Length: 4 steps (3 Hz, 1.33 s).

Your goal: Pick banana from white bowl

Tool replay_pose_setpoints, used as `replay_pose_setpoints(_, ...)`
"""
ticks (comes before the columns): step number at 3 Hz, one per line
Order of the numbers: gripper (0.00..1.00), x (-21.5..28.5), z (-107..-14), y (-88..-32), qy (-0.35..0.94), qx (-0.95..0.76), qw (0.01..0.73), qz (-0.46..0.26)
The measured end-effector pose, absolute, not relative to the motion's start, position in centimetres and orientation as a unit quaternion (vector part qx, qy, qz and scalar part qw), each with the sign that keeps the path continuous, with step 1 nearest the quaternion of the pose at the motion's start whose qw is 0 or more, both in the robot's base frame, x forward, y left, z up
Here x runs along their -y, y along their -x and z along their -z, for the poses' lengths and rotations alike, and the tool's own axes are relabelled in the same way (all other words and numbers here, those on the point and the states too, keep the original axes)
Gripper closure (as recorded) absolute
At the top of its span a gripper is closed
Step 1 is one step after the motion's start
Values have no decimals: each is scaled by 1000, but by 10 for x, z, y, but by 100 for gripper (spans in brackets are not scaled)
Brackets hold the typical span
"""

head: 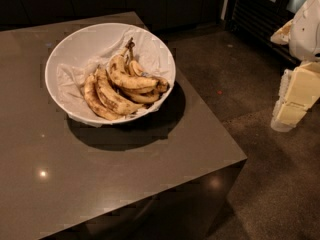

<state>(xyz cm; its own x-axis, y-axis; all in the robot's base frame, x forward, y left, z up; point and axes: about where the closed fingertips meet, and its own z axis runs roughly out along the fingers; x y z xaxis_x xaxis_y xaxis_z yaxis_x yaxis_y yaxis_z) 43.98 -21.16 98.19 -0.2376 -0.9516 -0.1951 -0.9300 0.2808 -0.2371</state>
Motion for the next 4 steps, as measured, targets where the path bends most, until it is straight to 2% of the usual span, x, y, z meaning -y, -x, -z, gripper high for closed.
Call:
replay_pose_setpoints(2,0,174,-992,-470,645,-755,118,26)
replay_pose_setpoints(4,0,145,-994,-490,633,-760,145,11)
